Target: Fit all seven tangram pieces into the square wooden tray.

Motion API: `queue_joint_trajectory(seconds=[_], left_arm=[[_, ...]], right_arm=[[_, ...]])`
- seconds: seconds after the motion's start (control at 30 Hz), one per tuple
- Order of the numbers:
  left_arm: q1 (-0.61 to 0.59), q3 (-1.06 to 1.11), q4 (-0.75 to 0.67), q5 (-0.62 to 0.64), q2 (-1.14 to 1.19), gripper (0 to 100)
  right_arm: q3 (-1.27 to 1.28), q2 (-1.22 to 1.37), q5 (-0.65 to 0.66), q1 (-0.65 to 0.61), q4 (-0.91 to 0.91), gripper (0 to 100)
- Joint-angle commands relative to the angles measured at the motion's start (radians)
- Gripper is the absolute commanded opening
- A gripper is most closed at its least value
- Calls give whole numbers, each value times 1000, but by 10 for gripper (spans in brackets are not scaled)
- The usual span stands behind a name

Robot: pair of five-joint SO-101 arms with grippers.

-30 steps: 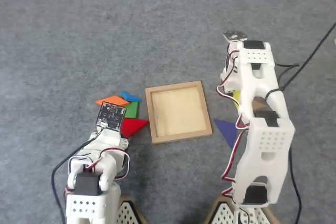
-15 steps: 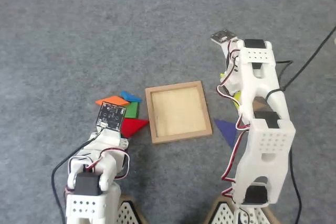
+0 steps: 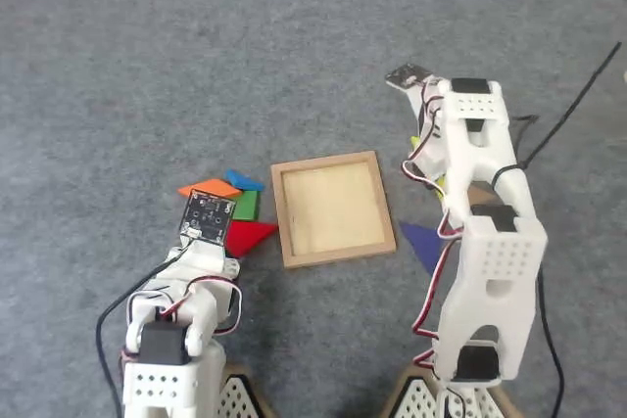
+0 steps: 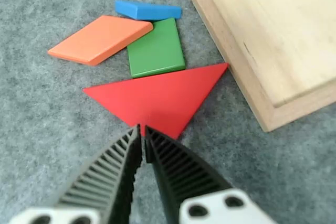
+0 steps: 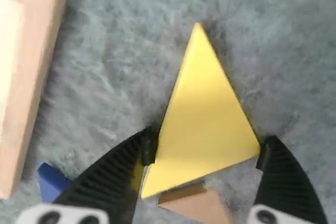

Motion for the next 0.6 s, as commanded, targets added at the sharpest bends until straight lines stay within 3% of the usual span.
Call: queue_joint_trajectory(seconds=[0.0,0.23,0.43,0.57], left_arm=[[-6,-8,5,9,-21,15],[-6,-8,5,9,-21,15],[-6,-8,5,9,-21,15],[-6,-8,5,9,-21,15]], right_arm=[[-21,15,6,-8,-2,307],[-35,27,-38,-8,5,303],[-35,27,-100,-2,10,146],[-35,27,-106,-2,10,141]])
